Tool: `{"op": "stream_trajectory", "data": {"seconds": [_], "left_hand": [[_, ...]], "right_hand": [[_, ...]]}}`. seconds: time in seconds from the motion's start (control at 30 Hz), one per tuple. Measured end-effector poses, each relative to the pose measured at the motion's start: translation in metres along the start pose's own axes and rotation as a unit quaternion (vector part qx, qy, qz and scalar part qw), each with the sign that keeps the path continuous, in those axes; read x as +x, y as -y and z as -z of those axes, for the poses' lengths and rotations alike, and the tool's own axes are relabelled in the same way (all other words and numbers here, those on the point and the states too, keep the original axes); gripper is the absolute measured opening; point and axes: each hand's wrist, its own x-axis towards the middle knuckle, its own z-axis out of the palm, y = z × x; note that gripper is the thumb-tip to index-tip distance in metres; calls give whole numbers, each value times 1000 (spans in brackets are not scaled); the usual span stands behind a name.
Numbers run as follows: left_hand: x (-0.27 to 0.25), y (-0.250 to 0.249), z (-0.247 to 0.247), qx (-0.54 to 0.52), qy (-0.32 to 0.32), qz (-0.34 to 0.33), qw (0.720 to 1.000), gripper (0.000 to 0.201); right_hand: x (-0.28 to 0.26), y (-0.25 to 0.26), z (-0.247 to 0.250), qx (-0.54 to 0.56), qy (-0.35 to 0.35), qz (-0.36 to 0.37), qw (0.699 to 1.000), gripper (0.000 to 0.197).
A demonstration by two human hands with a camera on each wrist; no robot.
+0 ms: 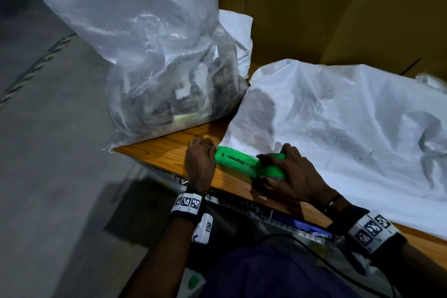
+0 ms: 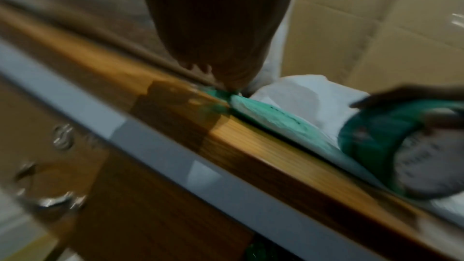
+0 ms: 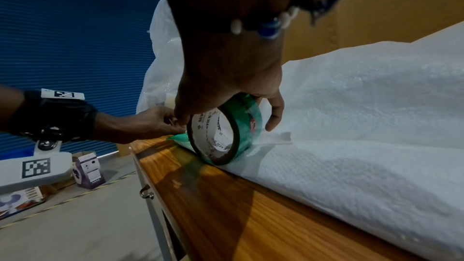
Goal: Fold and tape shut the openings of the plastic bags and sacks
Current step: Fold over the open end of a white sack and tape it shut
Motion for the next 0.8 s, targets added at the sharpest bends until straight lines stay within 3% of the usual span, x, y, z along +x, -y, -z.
{"op": "stream_trajectory", "data": {"seconds": [0.17, 0.33, 0.43, 0.53, 0.6, 0.8], "left_hand": [[-2, -14, -10, -16, 45, 32, 998, 28], [8, -20, -14, -117, 115, 201, 966, 30], [14, -15, -12, -202, 134, 223, 944, 26], [17, -14, -11, -239, 127, 235, 934, 27], [11, -14, -12, -198, 100, 228, 948, 20], [-19, -17, -14, -114, -33, 108, 987, 25]], "right_hand": [[-2, 0, -2, 4, -18, -3, 1000, 63], [-7, -5, -3, 21, -30, 3, 999, 62], [-6, -8, -4, 8, -24, 12, 1000, 64], [-5, -10, -4, 17, -28, 16, 999, 66], [-7, -10, -3, 36, -32, 21, 999, 66], [-15, -15, -9, 177, -47, 43, 982, 75]]}}
